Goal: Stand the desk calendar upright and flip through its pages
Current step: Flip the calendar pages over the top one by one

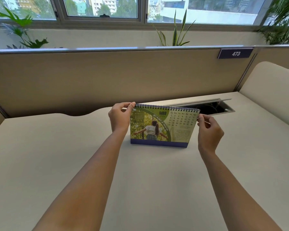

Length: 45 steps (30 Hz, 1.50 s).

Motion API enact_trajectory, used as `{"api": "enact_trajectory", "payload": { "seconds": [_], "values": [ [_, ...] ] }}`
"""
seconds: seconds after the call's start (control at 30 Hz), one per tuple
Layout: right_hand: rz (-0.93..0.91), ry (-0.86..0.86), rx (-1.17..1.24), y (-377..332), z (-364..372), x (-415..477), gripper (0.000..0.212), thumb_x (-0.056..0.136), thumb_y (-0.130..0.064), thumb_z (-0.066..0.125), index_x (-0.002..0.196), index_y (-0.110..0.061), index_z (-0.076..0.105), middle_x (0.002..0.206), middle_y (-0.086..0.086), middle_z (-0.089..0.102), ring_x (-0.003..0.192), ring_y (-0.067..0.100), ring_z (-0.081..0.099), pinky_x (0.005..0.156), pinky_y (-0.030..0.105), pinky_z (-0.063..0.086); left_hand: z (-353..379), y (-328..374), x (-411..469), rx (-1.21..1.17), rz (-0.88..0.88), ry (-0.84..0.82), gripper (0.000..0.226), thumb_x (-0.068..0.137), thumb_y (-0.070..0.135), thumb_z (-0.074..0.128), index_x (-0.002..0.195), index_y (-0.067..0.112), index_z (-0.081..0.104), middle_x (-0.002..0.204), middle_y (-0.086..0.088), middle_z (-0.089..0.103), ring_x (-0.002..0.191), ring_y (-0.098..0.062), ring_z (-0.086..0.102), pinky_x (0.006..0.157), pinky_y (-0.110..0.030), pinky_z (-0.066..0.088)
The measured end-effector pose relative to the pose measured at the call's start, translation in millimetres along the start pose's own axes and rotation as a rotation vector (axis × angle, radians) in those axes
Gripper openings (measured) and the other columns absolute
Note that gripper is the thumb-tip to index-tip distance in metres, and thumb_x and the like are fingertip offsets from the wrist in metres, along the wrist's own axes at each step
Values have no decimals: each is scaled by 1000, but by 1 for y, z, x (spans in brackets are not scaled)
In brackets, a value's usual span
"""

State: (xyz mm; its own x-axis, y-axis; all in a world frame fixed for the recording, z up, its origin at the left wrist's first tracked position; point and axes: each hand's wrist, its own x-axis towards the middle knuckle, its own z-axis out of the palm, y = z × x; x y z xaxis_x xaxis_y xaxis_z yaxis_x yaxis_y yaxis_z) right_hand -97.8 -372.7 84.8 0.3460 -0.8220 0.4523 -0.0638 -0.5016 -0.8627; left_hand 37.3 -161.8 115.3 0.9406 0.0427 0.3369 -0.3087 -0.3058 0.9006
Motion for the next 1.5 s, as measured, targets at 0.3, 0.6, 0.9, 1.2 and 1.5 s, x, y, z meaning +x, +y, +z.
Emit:
{"api": "enact_trajectory", "payload": {
  "seconds": [0.3,0.6,0.9,1.2,1.5],
  "values": [
    [48,31,21,-1,-1,-10,24,91,-26,59,106,-11,71,98,6,74,82,13,66,67,7,46,-2,4,-2,-40,-44,-12,27,84,30,66,98,8,72,96,-13,72,86,-25,67,76,-37,57],
    [168,-116,39,-2,-2,-10,22,84,-27,69,100,-21,57,101,-1,64,86,14,61,57,8,41,-3,6,-3,-46,-57,-11,28,84,30,66,99,7,71,95,-13,73,86,-24,68,80,-40,58],
    [134,-22,57,-3,-1,-31,30,87,-23,65,116,-15,65,118,6,66,94,11,60,62,1,41,-4,6,-4,-49,-49,-15,28,84,30,66,100,7,72,96,-13,72,86,-24,68,80,-43,58],
    [644,-404,314,-36,-24,2,59,90,-66,30,104,-18,62,85,1,74,79,19,71,65,31,54,-7,6,1,-72,-113,-64,28,83,37,66,93,12,74,89,-9,73,85,-23,67,81,-39,56],
    [216,-538,471,-71,-19,30,46,99,-47,25,110,-24,64,109,-10,69,108,8,61,90,30,50,-14,5,7,-154,-228,-165,36,95,38,46,94,13,71,92,-4,72,80,-14,68,76,-28,57]
  ]
}}
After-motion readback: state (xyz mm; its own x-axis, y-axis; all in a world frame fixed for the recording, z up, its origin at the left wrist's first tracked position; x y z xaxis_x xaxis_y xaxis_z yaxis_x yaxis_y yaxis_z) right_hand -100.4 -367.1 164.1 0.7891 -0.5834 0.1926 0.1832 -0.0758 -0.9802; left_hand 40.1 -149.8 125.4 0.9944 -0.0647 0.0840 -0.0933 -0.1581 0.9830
